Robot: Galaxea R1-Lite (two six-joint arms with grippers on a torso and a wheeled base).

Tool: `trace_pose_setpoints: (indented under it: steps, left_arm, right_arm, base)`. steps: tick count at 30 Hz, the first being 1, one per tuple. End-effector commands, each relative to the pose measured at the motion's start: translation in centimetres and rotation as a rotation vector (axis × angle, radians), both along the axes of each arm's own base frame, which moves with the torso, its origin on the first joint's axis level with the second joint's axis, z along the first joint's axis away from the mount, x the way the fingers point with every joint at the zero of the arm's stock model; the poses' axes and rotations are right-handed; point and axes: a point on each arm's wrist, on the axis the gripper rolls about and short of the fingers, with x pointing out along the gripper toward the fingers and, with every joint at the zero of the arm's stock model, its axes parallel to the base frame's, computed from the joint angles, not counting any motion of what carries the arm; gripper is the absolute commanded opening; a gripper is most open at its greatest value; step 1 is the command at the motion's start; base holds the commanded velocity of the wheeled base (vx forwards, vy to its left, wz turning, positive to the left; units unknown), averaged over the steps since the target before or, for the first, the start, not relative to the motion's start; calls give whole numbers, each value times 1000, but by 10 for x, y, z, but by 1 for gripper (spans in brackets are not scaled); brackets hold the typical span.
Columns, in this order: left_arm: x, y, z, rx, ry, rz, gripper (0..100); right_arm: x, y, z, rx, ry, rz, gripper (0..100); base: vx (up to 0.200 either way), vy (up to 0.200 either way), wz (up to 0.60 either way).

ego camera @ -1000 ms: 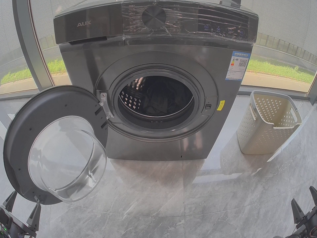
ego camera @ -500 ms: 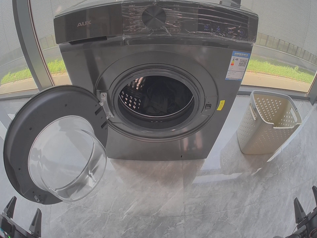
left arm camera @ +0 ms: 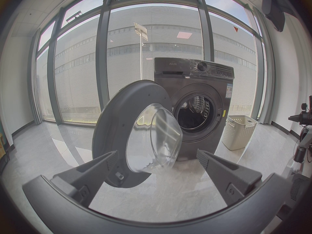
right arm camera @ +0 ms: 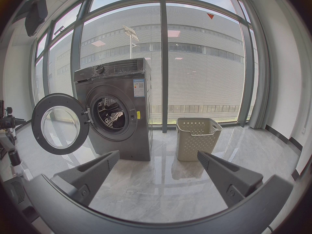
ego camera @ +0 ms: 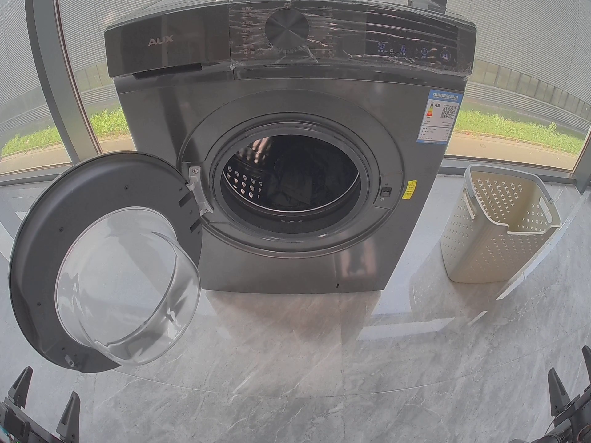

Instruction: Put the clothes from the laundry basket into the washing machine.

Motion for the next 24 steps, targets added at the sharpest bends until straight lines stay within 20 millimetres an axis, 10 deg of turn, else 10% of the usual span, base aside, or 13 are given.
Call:
trace_pose_setpoints:
  steps: [1, 24]
  left_arm:
    - [0, 0, -5, 0, 3, 0, 100]
    - [0, 0, -5, 3, 3, -6, 100]
  right_arm:
    - [0, 0, -5, 0, 5, 0, 100]
    - [0, 0, -5, 0, 5, 0, 100]
  base:
    - [0, 0, 0]
    - [0, 157, 0]
